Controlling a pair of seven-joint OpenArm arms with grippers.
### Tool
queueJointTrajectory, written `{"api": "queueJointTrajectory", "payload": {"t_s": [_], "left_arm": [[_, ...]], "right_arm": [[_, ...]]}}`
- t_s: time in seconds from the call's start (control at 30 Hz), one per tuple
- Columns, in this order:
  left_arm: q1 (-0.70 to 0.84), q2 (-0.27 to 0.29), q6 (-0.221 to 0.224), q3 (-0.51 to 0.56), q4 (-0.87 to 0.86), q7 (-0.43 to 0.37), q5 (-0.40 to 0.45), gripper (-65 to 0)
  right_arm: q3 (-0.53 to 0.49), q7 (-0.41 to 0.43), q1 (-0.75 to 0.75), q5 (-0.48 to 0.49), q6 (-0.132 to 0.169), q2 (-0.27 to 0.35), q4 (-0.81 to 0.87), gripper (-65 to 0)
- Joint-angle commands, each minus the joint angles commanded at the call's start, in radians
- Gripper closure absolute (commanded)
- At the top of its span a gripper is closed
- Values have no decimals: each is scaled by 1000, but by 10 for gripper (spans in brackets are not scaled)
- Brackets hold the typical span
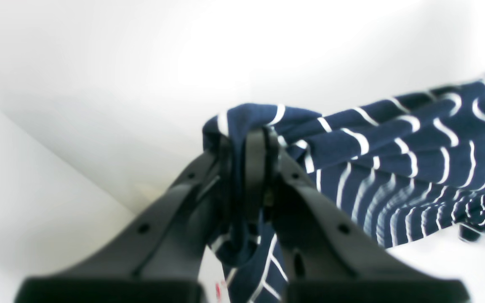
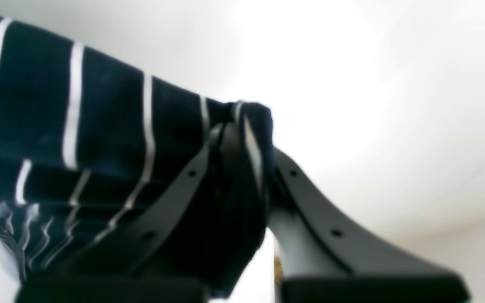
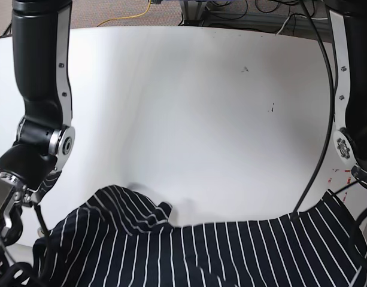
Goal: Layout the t-shirt on the table in an organized manner, then fold the t-shirt properly
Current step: 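Lift the striped shirt high with both grippers, stretching it between them, then lower the shirt onto the table with both grippers, laying it flat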
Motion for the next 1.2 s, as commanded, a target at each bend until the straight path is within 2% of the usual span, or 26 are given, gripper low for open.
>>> {"api": "queueJointTrajectory", "payload": {"t_s": [0.2,0.37,0.47,0.57,0.8,0.93,1.1,1.2], "left_arm": [[-75,-38,-5,71,-91,-52,-5,-11],[-61,-41,-64,112,-91,-43,-5,-11],[-18,-41,-81,107,-52,-14,-5,-11],[71,-41,-98,87,37,18,-5,-11],[333,-41,-146,68,245,94,-5,-11],[539,-46,-179,54,347,94,-5,-11],[792,-78,-179,51,434,94,-5,-10],[954,-87,-179,3,450,94,-5,-10]], "right_arm": [[-2,-71,52,2,0,17,12,-3],[0,-112,-28,2,0,41,97,-3],[5,-144,-103,-2,0,44,164,-3],[15,-154,-227,-6,0,46,252,-3],[115,-154,-603,2,0,35,442,-3],[178,-154,-796,2,0,-17,468,-3],[272,-154,-974,2,0,-64,468,-2],[308,-154,-1068,2,0,-92,468,-2]]}}
